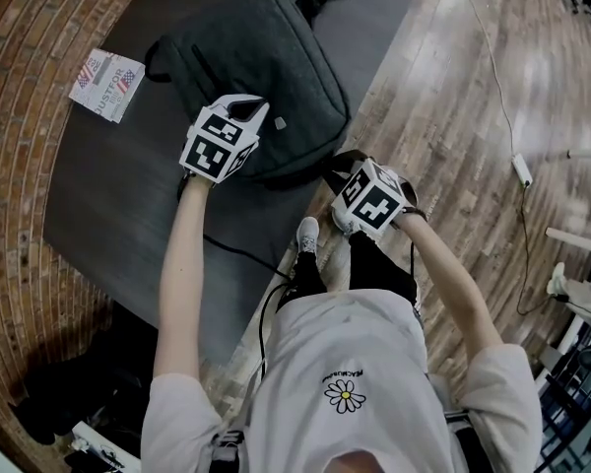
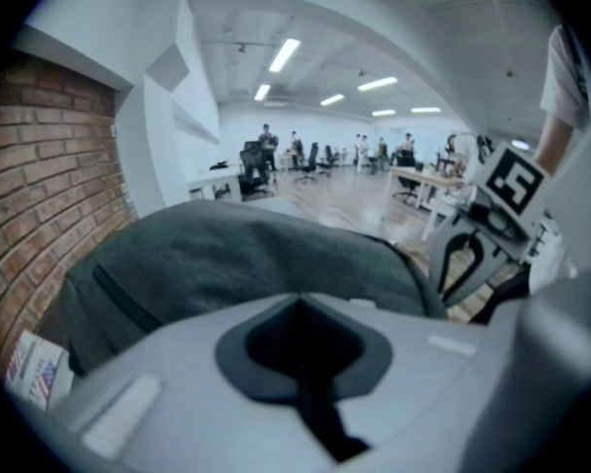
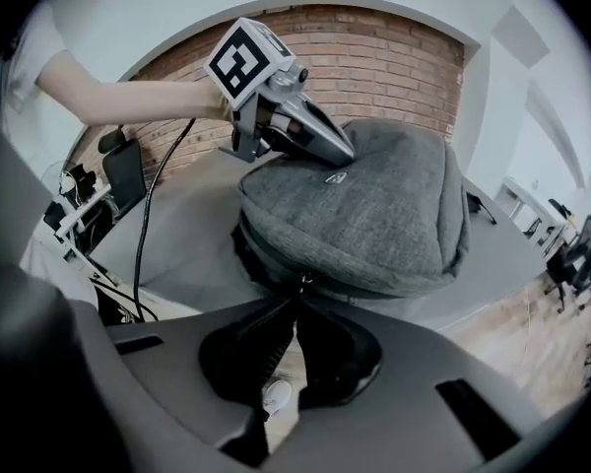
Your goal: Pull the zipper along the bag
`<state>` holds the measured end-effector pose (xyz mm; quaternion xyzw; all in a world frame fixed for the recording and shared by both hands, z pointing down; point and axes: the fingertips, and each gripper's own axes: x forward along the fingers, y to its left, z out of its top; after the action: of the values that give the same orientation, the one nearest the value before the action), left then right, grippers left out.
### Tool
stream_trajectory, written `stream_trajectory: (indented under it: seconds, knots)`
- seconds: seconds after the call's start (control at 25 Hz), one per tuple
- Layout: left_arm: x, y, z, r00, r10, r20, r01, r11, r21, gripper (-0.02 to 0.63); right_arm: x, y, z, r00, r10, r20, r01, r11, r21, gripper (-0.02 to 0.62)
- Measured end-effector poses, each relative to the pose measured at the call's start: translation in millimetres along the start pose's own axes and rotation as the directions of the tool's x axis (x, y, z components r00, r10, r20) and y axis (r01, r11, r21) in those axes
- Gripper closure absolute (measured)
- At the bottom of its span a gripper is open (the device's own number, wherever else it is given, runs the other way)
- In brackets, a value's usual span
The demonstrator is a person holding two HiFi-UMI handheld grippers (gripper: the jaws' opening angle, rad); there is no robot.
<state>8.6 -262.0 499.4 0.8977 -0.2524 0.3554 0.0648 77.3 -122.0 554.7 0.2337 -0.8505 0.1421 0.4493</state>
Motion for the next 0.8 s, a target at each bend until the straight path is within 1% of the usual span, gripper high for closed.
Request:
stream_trajectory:
  seconds: [0.16, 0.24, 0.28, 0.4, 0.48, 0.56, 0.64, 0.72, 0.8]
  knots:
    - [1, 1, 0, 1.000, -0.006, 0.012, 0.006, 1.000, -0.015, 0.607, 14, 31, 16, 0.999, 0.034, -0.014, -0.034, 0.999, -0.037, 0.583]
    - [1, 0, 0, 1.000, -0.009, 0.015, 0.009, 1.000, -0.018, 0.607, 22, 45, 24, 0.999, 0.037, -0.013, -0.038, 0.998, -0.042, 0.581]
    - [1, -1, 0, 1.000, -0.010, 0.017, 0.011, 1.000, -0.018, 0.607, 25, 49, 27, 0.999, 0.038, -0.009, -0.038, 0.999, -0.031, 0.581]
    - [1, -1, -1, 1.000, -0.008, 0.022, 0.009, 1.000, -0.018, 0.607, 31, 60, 43, 0.998, 0.064, 0.017, -0.065, 0.997, 0.045, 0.574]
    - [0, 0, -3, 1.000, -0.009, 0.026, 0.009, 1.000, -0.006, 0.607, 39, 69, 55, 0.997, 0.070, 0.022, -0.071, 0.996, 0.050, 0.574]
    - [-1, 1, -4, 0.999, -0.023, 0.027, 0.022, 1.000, 0.022, 0.607, 48, 75, 63, 0.997, 0.075, 0.024, -0.076, 0.995, 0.062, 0.578]
    - [-2, 1, -4, 0.999, -0.044, 0.025, 0.043, 0.998, 0.036, 0.607, 54, 77, 63, 0.996, 0.083, 0.046, -0.088, 0.988, 0.126, 0.586]
    - [-2, 0, -5, 0.998, -0.050, 0.025, 0.049, 0.998, 0.039, 0.607, 55, 78, 62, 0.995, 0.077, 0.066, -0.088, 0.978, 0.188, 0.586]
    - [-3, 1, -6, 0.999, -0.038, 0.024, 0.037, 0.998, 0.042, 0.607, 57, 77, 65, 0.997, 0.053, 0.064, -0.065, 0.976, 0.206, 0.586]
